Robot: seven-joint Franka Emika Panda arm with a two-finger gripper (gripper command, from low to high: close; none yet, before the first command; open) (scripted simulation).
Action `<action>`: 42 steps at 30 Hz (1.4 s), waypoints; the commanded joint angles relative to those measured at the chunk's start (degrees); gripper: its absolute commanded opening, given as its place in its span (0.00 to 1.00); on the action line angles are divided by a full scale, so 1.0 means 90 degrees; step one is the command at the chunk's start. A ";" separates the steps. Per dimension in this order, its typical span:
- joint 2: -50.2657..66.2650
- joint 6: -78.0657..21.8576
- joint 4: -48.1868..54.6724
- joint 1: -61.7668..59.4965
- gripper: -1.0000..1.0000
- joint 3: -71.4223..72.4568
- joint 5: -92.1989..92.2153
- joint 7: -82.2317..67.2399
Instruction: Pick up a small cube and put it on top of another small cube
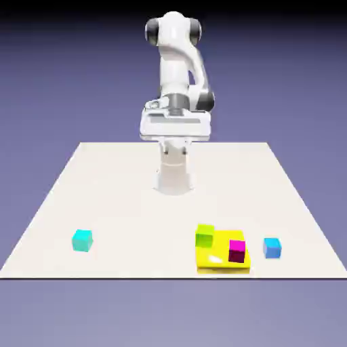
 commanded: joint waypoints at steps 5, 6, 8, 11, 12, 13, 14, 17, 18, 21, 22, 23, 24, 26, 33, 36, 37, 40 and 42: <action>0.1154 -0.0755 0.0815 0.0512 0.50 0.0248 -0.0429 -0.0602; 0.1385 -0.0906 0.0978 0.0614 0.50 0.0297 -0.0515 -0.0722; 0.1846 -0.1207 0.1304 0.0819 0.50 0.0397 -0.0686 -0.0962; 0.2538 -0.1660 0.1793 0.1126 0.50 0.0545 -0.0943 -0.1323; 0.2769 -0.1811 0.1956 0.1228 0.50 0.0595 -0.1029 -0.1444; 0.3000 -0.1962 0.2119 0.1330 0.50 0.0644 -0.1115 -0.1564; 0.3230 -0.2113 0.2282 0.1433 0.50 0.0694 -0.1201 -0.1684; 0.3923 -0.2566 0.2771 0.1740 0.50 0.0843 -0.1458 -0.2045; 0.4153 -0.2717 0.2934 0.1842 0.50 0.0892 -0.1544 -0.2165; 0.4845 -0.3169 0.3423 0.2149 0.50 0.1041 -0.1801 -0.2526; 0.5076 -0.3320 0.3586 0.2251 0.50 0.1090 -0.1887 -0.2647; 0.5307 -0.3471 0.3749 0.2353 0.50 0.1140 -0.1973 -0.2767; 0.5538 -0.3622 0.3912 0.2456 0.50 0.1190 -0.2058 -0.2887; 0.5999 -0.3924 0.4238 0.2660 0.50 0.1289 -0.2230 -0.3128; 0.7241 -0.3346 0.4549 0.2959 0.50 0.1022 -0.2788 -0.3007; 0.7010 -0.3556 0.4534 0.2922 0.00 0.1111 -0.2678 -0.3086; 0.6780 -0.3767 0.4518 0.2885 0.00 0.1200 -0.2567 -0.3166; 0.6088 -0.4292 0.4340 0.2582 0.00 0.1294 -0.2138 -0.3004; 0.5627 -0.4528 0.4083 0.2173 0.00 0.1171 -0.1750 -0.2470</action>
